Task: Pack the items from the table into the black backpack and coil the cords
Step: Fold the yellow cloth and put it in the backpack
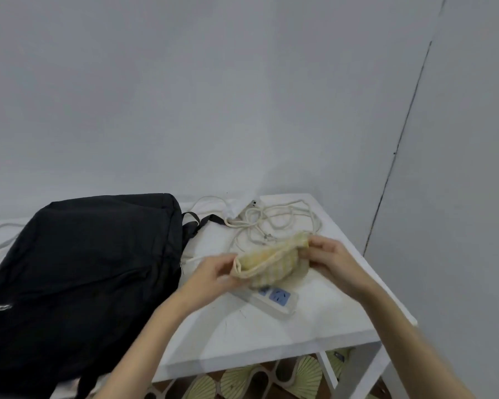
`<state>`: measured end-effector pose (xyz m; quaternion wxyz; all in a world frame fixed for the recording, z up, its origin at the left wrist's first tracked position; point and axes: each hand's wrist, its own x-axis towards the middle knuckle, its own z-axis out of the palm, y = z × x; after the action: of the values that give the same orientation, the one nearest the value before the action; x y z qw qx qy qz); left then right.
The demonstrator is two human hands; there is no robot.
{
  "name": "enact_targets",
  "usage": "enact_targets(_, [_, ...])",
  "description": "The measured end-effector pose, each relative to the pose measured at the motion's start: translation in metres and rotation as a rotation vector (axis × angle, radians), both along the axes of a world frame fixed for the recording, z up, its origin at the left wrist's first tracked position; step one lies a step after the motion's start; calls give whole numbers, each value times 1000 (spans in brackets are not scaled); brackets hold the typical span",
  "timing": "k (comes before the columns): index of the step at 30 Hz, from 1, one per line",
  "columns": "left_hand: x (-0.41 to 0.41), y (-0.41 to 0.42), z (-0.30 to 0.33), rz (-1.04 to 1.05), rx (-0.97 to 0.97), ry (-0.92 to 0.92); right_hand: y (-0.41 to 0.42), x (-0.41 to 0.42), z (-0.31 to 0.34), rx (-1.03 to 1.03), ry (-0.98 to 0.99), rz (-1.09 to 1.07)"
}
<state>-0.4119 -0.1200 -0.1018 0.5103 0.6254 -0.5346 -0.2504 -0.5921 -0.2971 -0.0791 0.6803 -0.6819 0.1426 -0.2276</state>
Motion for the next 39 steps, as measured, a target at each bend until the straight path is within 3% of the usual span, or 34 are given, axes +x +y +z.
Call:
enact_targets(4, [-9,10,-39,-64,215,26,13,-16,-49,147,159,111])
enact_targets(10, [-15,16,-46,-134,331,123,15,-27,-67,126,175,85])
enact_targets(17, [-18,18,-53,3,257,160,21,-34,-57,41,304,112])
enact_targets(21, [-28,11,-50,173,149,218,25,-25,-54,0,359,20])
enact_targets(25, [-35,1,-42,290,75,162,24,-21,-51,-21,373,-59])
enact_targets(34, [-34,-15,-42,481,116,34,18,2,-53,-184,488,-262])
enact_targets(39, [-24,-28,-45,611,268,-161,15,11,-65,-322,583,-419])
